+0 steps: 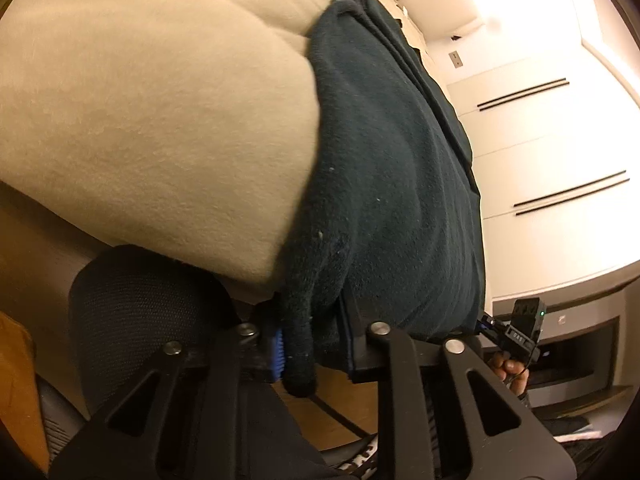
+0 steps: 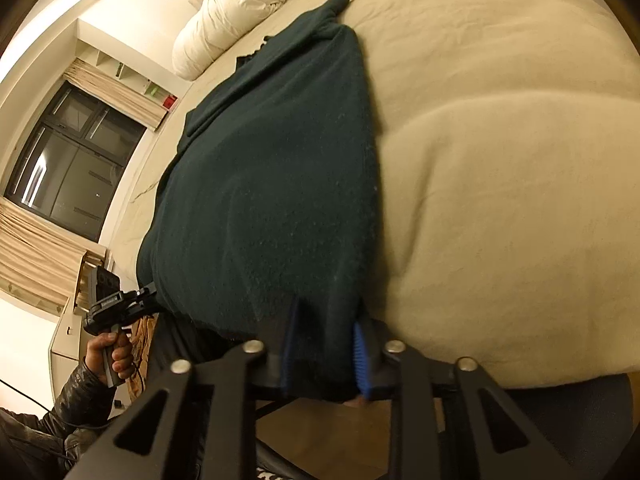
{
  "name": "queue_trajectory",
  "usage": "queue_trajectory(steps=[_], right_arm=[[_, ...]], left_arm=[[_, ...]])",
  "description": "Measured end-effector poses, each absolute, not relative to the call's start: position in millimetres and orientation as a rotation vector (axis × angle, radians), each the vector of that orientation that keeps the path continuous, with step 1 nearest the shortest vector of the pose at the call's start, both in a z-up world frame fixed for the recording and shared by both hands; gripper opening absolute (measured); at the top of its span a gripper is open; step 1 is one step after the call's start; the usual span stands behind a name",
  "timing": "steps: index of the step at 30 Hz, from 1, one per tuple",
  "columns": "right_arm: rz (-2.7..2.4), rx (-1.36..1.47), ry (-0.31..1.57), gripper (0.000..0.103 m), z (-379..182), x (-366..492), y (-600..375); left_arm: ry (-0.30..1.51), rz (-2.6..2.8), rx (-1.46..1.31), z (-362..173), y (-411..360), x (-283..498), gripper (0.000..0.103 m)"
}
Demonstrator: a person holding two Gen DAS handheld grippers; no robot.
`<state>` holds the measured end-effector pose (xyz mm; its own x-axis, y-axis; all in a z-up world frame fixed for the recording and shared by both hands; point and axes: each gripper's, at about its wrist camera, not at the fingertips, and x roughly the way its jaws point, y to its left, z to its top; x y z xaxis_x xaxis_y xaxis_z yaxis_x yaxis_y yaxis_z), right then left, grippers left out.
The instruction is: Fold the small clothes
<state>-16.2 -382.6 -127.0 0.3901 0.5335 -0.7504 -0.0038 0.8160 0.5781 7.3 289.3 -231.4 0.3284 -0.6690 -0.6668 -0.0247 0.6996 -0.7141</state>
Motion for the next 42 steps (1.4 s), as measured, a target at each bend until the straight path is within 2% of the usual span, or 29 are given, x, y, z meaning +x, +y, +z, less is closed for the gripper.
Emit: queue_trajectory(steps=[7,12,13,14,17,29,35,42], right_arm=[[0.305,0.622,1.160,0.019,-138.9,-19.6,-392.8],[0.328,0.591,1.181,0.019,-141.9,-21.6,-383.0],[0.337,0.569,1.180,0.017,-139.4,-22.3,-378.4],[0.341,0.560,1.177,0.010,-138.6,-22.7,-375.2],[0.355,0.561,1.141,0.008,-130.2,-26.7,-369.9],[0.515,0.681,0.860,0.008,-57.0,-35.3,-372.4],[0.547,0.749,0.783,0.008,-27.1,4.1,-368.7],[0.528,0.799,0.735,0.008,-7.2,103.8,-368.7]], left_arm=[[1.166,-0.468,-0.705,-225.1,281.1,5.1,0.016],[1.159,-0.474,-0.707,-221.4,280.7,1.4,0.013],[1.158,-0.476,-0.711,-220.7,281.0,1.0,0.013],[1.157,-0.478,-0.714,-219.5,280.5,0.6,0.012],[1.135,-0.504,-0.735,-209.6,280.0,-2.0,0.008],[0.808,-0.636,-0.873,-96.3,293.2,8.0,0.007],[0.711,-0.660,-1.013,-75.1,314.3,42.1,0.005],[0.672,-0.667,-1.028,-50.2,322.5,123.5,0.005]])
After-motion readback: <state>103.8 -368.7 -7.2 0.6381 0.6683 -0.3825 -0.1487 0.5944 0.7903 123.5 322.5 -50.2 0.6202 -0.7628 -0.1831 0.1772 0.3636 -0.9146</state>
